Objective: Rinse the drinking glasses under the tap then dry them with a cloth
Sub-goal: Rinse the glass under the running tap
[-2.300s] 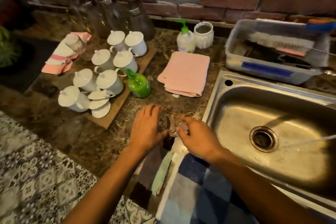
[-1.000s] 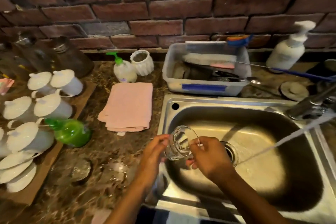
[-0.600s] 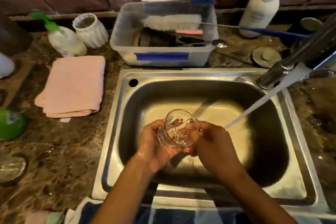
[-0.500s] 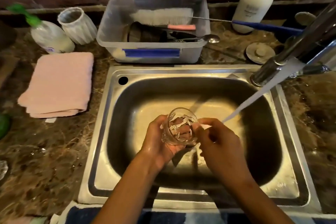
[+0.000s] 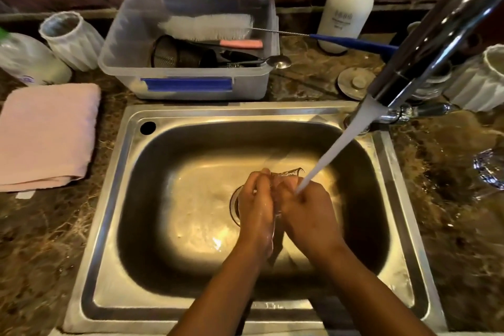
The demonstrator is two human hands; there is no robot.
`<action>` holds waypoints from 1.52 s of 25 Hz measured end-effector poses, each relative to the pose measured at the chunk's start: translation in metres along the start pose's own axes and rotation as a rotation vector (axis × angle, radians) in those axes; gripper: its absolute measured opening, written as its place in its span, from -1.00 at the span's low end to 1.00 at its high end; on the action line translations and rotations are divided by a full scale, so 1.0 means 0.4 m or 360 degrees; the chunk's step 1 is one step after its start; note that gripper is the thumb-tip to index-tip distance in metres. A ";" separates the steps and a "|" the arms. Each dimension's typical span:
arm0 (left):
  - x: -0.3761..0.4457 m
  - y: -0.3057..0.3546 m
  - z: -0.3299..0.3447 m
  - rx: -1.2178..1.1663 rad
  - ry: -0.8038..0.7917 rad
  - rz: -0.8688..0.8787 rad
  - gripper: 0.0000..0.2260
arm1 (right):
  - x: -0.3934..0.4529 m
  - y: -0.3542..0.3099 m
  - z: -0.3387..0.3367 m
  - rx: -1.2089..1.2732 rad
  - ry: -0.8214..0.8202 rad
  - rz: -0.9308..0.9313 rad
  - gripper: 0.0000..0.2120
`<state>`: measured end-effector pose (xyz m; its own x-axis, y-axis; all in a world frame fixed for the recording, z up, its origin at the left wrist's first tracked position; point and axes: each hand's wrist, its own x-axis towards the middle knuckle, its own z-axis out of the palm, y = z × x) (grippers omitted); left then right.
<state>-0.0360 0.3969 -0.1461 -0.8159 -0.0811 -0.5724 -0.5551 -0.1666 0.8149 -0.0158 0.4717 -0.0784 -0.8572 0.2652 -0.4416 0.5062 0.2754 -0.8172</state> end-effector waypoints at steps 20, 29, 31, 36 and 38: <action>-0.047 0.110 -0.038 -0.0306 -0.0355 -0.0810 -0.66 | -0.048 -0.028 -0.008 -0.0680 -0.0105 -0.0345 -0.74; -0.040 0.087 -0.012 -0.0196 -0.0338 -0.0758 -0.70 | -0.070 -0.014 -0.036 -0.0528 -0.0002 -0.0304 -0.60; -0.049 0.052 0.017 -0.0178 -0.0227 -0.0425 -0.69 | -0.053 -0.020 -0.021 -0.0302 0.0284 -0.0157 -0.60; -0.016 0.074 -0.006 -0.0192 -0.0243 -0.0584 -0.68 | -0.045 -0.022 -0.005 -0.0170 -0.0006 -0.0152 -0.69; -0.012 0.079 -0.018 -0.0112 -0.0318 -0.0807 -0.71 | -0.056 -0.004 -0.031 -0.0399 -0.0222 -0.0192 -0.71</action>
<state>-0.0484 0.3852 -0.1181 -0.4672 0.2133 -0.8580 -0.8803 -0.2021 0.4292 0.0039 0.4766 -0.0624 -0.9085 0.0922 -0.4075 0.3927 0.5214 -0.7576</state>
